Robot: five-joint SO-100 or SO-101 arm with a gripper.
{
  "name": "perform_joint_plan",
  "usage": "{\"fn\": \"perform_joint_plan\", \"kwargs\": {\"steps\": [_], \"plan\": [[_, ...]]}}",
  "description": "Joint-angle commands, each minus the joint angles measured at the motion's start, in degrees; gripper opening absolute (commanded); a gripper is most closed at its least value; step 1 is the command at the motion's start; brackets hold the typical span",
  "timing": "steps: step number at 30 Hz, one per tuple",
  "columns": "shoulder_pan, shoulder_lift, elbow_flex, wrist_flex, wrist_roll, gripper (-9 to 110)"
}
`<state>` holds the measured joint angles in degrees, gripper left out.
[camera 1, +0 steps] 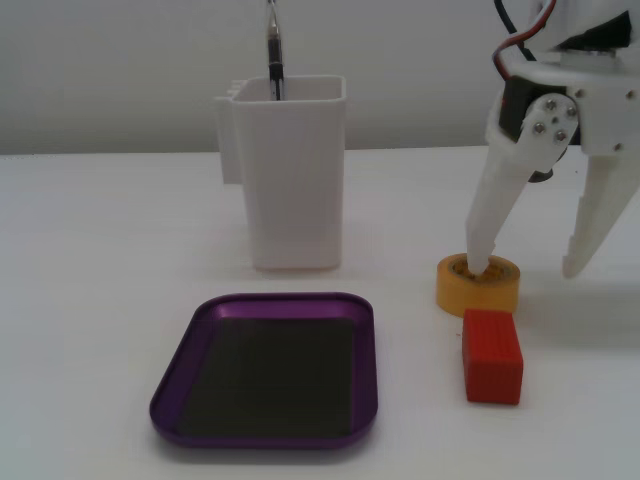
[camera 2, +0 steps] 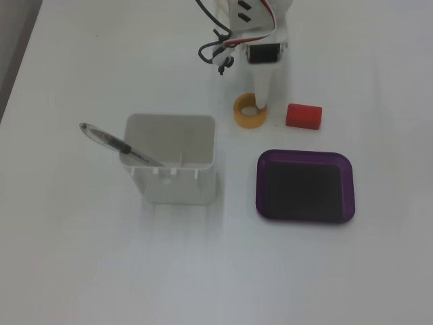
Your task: Grab up the yellow tape and put it in the box.
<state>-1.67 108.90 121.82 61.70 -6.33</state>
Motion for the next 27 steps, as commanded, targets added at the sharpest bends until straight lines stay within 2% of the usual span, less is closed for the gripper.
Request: {"fn": "perform_joint_plan", "kwargs": {"steps": [1, 15, 27], "plan": [[-0.1, 0.3, 0.6, -1.7, -0.4, 21], [4.5, 0.3, 2.5, -2.8, -1.7, 21], [4.2, 0.3, 7.9, -7.5, -1.8, 10]]}}
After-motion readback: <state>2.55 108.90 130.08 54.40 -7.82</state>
